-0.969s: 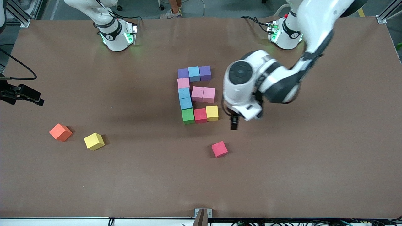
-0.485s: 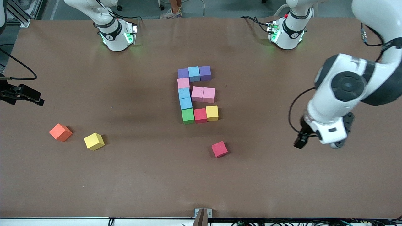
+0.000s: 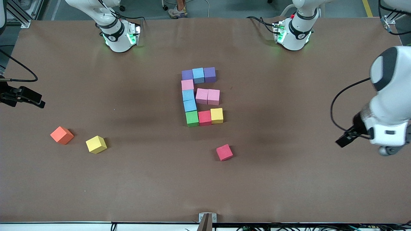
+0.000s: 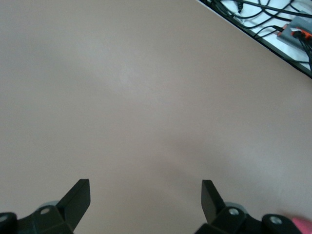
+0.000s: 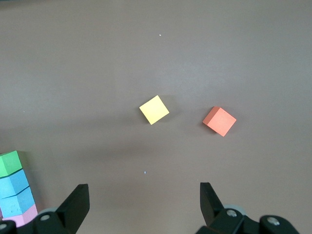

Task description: Arrange 11 blocks into digit 3

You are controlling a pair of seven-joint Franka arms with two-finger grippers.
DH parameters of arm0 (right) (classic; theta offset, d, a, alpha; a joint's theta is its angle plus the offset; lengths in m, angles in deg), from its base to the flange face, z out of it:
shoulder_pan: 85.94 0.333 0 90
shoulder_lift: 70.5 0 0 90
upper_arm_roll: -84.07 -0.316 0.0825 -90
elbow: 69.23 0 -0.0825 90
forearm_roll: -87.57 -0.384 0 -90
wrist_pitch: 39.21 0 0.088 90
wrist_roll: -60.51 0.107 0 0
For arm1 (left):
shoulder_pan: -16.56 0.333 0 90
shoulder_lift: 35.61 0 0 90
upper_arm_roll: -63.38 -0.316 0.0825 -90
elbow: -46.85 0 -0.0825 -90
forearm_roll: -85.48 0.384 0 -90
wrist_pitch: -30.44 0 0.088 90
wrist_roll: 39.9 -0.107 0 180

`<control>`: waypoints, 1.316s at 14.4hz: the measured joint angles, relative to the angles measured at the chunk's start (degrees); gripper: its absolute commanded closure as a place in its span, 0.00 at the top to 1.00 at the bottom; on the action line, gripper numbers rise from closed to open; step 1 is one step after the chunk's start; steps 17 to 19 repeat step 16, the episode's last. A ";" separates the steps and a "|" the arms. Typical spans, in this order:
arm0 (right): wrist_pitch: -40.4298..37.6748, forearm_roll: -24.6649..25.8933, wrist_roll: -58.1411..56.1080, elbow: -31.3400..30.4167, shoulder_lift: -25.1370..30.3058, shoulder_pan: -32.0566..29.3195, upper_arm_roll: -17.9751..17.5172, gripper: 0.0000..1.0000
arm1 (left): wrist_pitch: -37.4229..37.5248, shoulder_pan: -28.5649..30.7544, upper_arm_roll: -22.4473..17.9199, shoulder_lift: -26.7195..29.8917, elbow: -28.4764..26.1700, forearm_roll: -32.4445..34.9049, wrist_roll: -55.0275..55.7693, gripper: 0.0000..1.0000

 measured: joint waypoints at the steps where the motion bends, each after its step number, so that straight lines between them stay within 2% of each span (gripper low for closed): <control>1: 0.00 0.00 0.00 0.00 0.00 0.00 0.00 1.00 | 2.29 -3.60 -6.49 2.52 0.01 -3.89 -6.19 1.00; 3: 0.02 0.00 0.01 0.00 0.00 0.00 0.03 1.00 | 7.91 -9.72 -17.43 7.91 0.01 -9.70 -16.15 1.00; 4: 0.02 0.00 0.01 0.00 0.00 0.00 0.06 1.00 | 10.51 -11.63 -20.67 10.36 -0.05 -11.19 -19.27 1.00; 5: 0.02 0.00 0.01 0.00 0.00 -0.01 0.08 1.00 | 12.30 -12.63 -22.04 12.40 -0.21 -11.87 -21.28 1.00; 8: 0.02 0.00 0.01 0.00 0.00 -0.01 0.09 1.00 | 14.27 -12.06 -19.61 16.15 -1.22 -12.07 -27.73 1.00; 11: 0.02 0.00 0.01 0.00 0.00 -0.01 0.06 1.00 | 14.39 -10.18 -16.32 16.62 -1.71 -12.07 -29.89 1.00; 19: -0.23 0.00 0.02 0.00 0.01 0.01 -0.06 1.00 | 14.19 -9.64 -16.20 15.98 -1.56 -12.07 -30.43 1.00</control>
